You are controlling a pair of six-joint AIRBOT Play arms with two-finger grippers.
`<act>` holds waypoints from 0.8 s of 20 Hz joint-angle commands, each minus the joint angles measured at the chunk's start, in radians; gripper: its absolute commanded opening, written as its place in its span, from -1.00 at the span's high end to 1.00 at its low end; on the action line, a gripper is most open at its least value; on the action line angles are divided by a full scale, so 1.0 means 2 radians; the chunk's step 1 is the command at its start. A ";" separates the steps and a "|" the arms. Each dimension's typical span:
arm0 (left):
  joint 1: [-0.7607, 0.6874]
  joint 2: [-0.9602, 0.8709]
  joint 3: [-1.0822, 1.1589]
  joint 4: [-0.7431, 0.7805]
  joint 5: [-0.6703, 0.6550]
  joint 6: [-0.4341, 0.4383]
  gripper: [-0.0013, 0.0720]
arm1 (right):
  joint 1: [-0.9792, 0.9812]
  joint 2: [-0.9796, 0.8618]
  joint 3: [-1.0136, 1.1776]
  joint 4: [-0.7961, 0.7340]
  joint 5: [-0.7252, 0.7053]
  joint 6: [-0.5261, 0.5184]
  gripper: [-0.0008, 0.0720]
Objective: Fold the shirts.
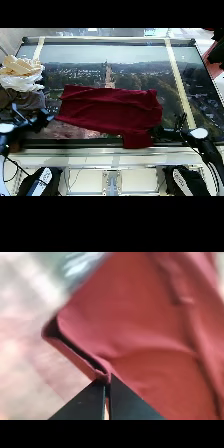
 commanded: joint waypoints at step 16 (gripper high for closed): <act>-0.089 0.087 0.137 0.154 -0.096 -0.012 0.95 | 0.000 -0.007 0.234 -0.126 0.014 0.036 0.92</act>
